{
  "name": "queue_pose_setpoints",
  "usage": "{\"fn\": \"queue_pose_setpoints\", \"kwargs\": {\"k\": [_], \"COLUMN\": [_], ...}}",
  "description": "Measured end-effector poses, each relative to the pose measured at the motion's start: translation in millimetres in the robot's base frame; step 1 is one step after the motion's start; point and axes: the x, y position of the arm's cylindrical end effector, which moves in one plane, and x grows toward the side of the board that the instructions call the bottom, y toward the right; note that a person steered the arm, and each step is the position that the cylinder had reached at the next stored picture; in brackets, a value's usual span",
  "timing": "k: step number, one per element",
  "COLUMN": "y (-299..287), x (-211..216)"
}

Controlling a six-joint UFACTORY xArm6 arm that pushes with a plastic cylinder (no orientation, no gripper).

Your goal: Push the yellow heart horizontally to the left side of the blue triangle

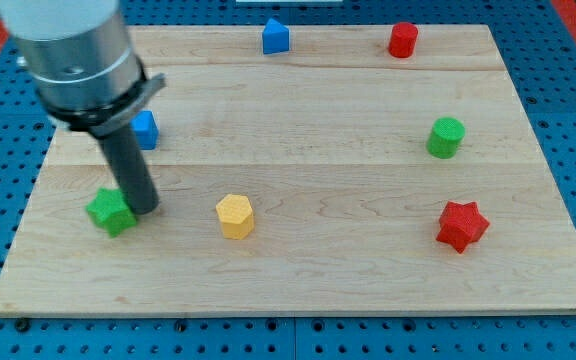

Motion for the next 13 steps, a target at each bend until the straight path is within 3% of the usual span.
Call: {"fn": "queue_pose_setpoints", "kwargs": {"k": [1, 3, 5, 6, 7, 8, 9, 11, 12, 13], "y": [-11, -75, 1, 22, -19, -67, -75, 2, 17, -27], "x": [-5, -71, -212, -204, -157, -151, -159, -272, -217, -200]}}
